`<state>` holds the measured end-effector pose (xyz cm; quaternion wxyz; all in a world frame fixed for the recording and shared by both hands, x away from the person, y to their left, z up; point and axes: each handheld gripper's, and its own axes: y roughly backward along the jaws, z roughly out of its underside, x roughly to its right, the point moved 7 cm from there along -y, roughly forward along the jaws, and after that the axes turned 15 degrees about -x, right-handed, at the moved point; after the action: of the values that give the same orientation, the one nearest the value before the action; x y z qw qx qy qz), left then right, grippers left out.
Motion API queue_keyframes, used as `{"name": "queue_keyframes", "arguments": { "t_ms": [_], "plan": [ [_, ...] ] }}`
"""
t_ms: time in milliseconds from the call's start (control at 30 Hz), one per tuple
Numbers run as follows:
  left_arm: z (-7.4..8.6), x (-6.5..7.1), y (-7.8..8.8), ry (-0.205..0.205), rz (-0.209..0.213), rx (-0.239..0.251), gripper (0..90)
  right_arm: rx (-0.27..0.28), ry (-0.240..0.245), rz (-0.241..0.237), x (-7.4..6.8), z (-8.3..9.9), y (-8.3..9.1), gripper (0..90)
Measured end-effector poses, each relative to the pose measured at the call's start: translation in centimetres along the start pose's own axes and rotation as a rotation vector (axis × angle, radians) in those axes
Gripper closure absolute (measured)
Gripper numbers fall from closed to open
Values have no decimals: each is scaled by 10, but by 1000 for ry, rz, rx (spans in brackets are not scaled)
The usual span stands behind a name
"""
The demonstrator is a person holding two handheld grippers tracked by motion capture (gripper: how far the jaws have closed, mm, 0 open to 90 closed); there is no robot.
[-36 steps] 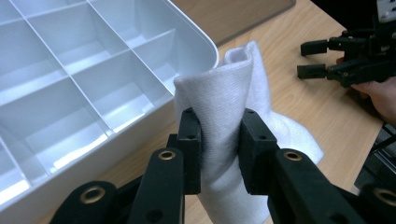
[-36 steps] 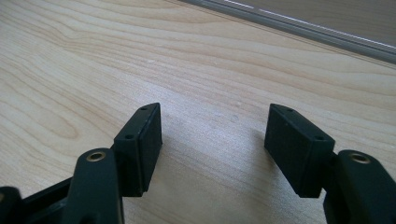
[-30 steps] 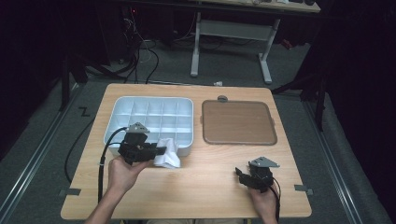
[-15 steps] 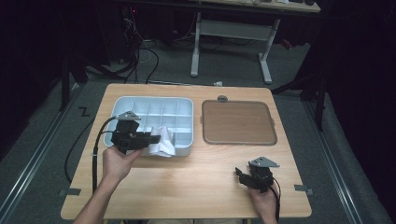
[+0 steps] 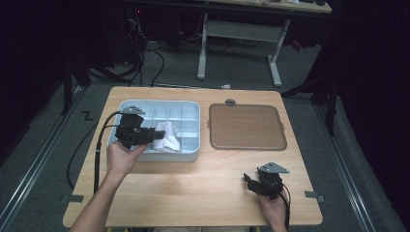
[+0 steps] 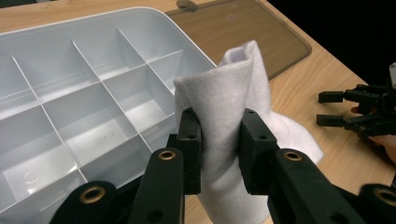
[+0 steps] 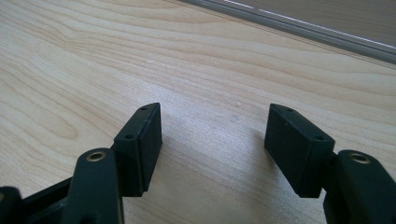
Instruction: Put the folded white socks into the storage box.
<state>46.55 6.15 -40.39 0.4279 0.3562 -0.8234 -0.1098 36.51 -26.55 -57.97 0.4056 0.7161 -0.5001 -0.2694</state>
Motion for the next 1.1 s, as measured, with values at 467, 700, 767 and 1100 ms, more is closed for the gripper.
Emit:
{"name": "queue_keyframes", "arguments": {
  "t_ms": [467, 700, 767, 1100],
  "plan": [
    [-8, -29, -7, 25, -46, -8, 731, 0, -1, 0, 0, 0, 0, 370],
    [-8, -40, -14, 30, -60, -24, 731, 0, 0, 0, 0, 0, 0, 370],
    [-8, -43, -16, 32, -67, -28, 731, 0, -2, 0, 0, 0, 0, 370],
    [-4, -63, -27, 43, -112, -51, 731, -1, -2, 0, 0, 0, 0, 370]
  ]
}}
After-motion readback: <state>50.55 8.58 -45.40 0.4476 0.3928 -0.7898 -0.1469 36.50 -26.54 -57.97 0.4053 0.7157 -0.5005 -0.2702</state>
